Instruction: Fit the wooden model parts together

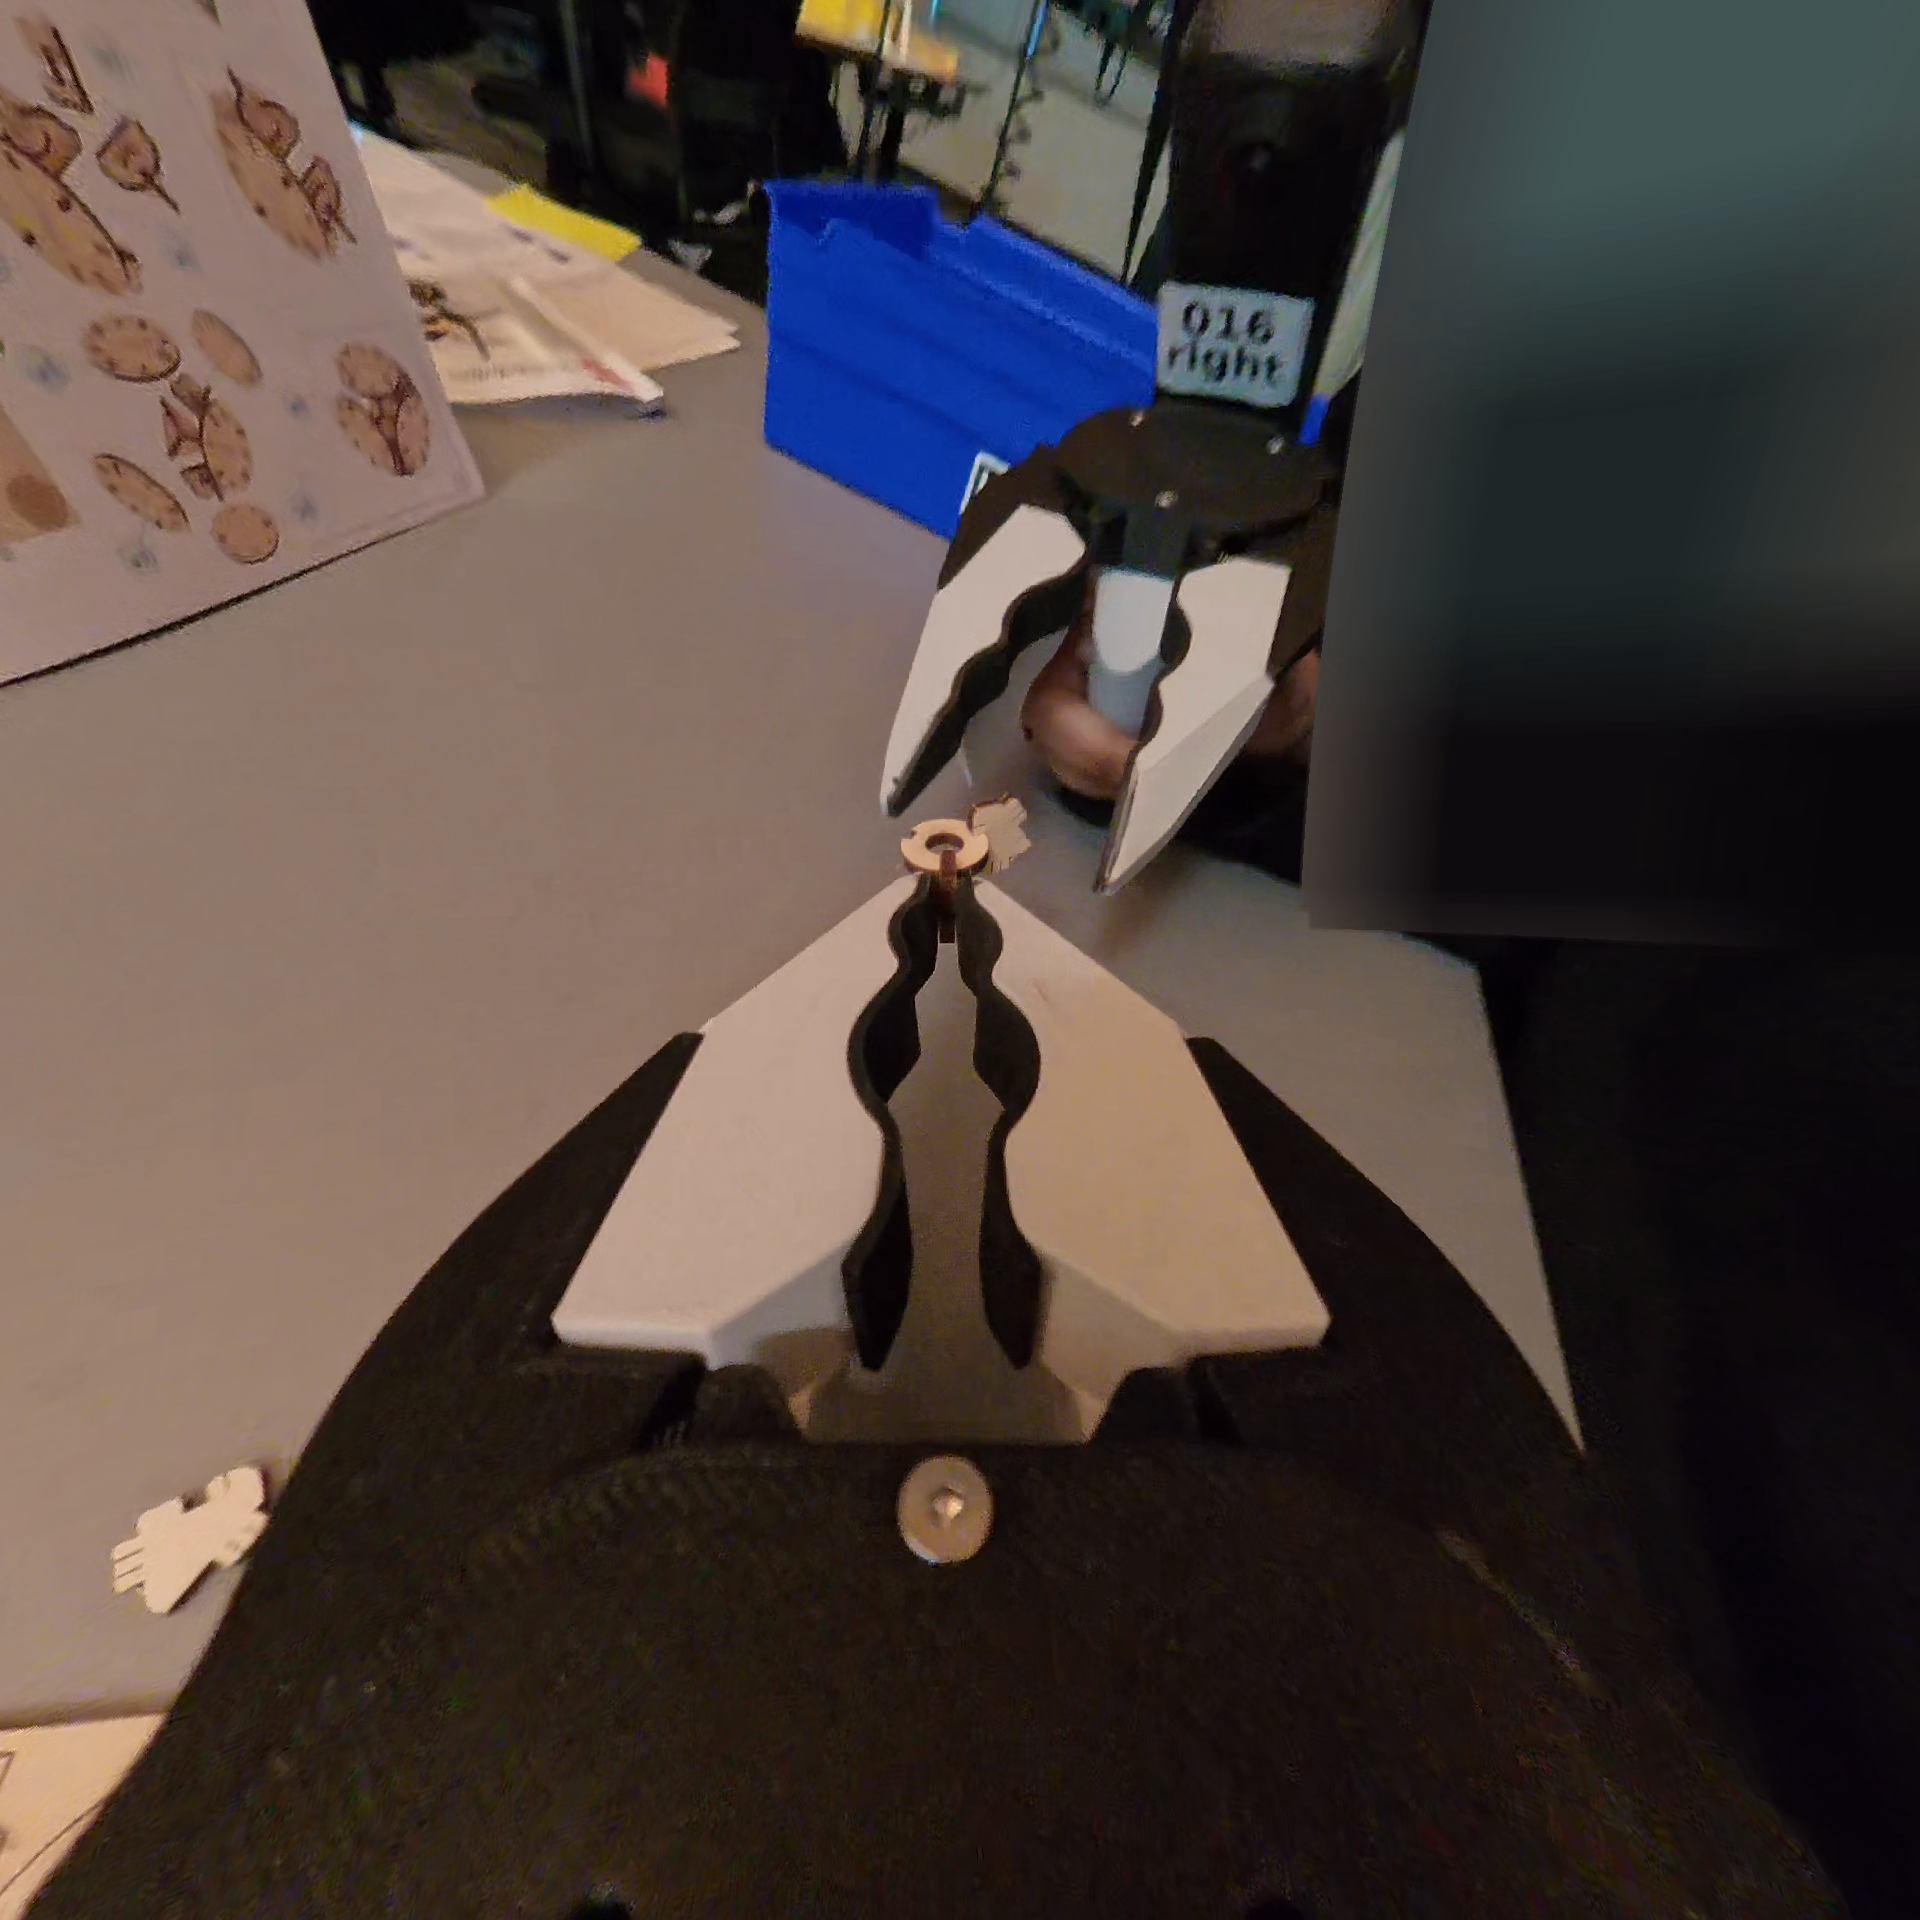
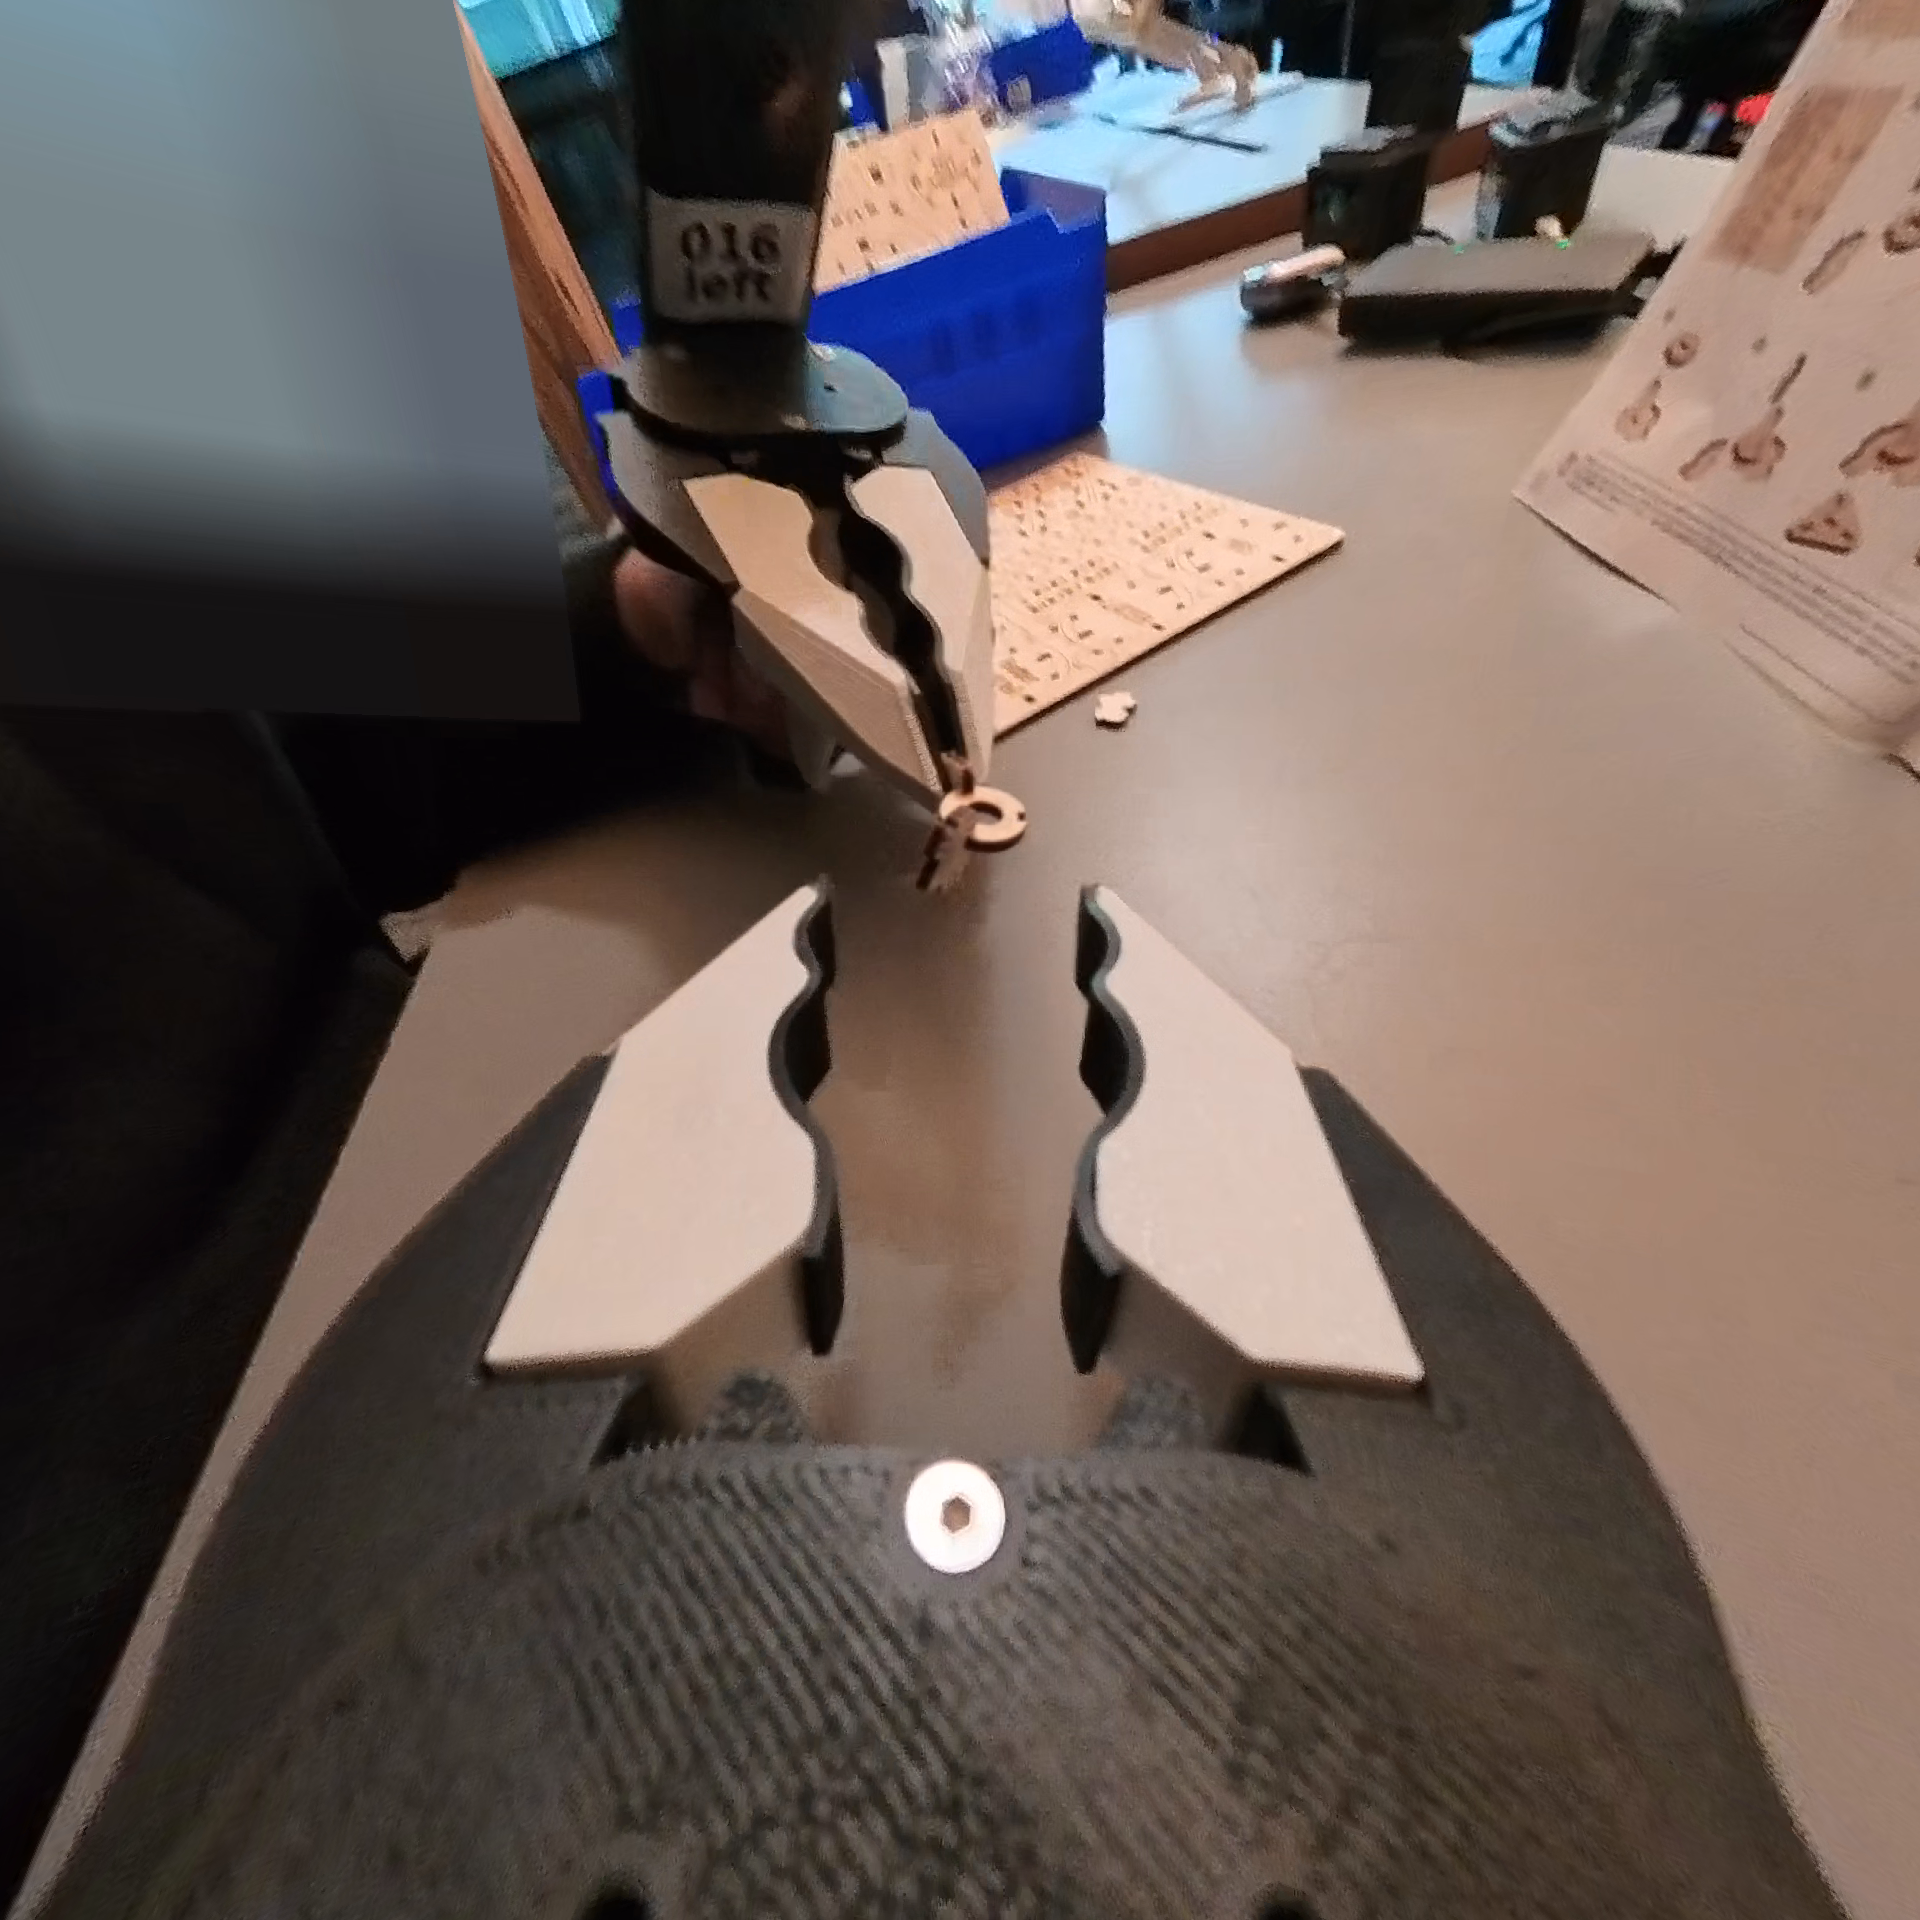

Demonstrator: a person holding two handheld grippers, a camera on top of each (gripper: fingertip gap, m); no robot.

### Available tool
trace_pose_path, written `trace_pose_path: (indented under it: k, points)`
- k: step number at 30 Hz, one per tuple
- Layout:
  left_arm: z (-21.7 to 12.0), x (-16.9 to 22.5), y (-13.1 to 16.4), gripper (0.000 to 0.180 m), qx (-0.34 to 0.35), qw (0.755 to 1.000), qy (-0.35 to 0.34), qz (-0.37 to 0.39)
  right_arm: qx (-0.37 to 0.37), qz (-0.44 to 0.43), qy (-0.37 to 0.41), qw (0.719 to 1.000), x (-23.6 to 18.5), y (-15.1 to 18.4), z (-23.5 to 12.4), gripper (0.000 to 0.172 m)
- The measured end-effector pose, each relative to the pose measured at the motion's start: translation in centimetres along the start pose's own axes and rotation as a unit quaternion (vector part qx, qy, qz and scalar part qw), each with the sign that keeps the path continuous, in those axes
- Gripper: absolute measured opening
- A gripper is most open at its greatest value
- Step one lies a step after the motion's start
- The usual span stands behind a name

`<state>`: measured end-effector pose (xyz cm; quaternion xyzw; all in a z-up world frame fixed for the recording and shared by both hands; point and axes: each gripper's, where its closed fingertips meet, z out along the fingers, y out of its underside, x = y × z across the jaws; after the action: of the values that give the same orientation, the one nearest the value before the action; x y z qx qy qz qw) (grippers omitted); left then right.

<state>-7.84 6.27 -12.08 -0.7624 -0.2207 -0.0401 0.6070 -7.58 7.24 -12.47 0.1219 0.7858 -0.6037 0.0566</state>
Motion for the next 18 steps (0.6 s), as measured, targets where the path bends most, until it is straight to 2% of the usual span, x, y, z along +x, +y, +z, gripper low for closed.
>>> trace_pose_path:
  k: [4, 12, 18]
  points:
    - [0.1, 0.3, -0.2, 0.000, 0.004, 1.000, 0.005, 0.004, 0.021, -0.008, 0.004, 1.000, -0.1, -0.7, -0.1, 0.038]
    - [0.3, 1.2, 0.1, 0.000, -0.002, 1.000, 0.029, 0.006, 0.028, -0.001, -0.025, 0.999, -0.9, -0.8, 0.0, 0.037]
    - [0.3, 1.9, 0.1, 0.000, -0.002, 0.999, 0.049, 0.007, 0.006, -0.030, -0.037, 0.999, -1.8, -0.2, 0.5, 0.031]
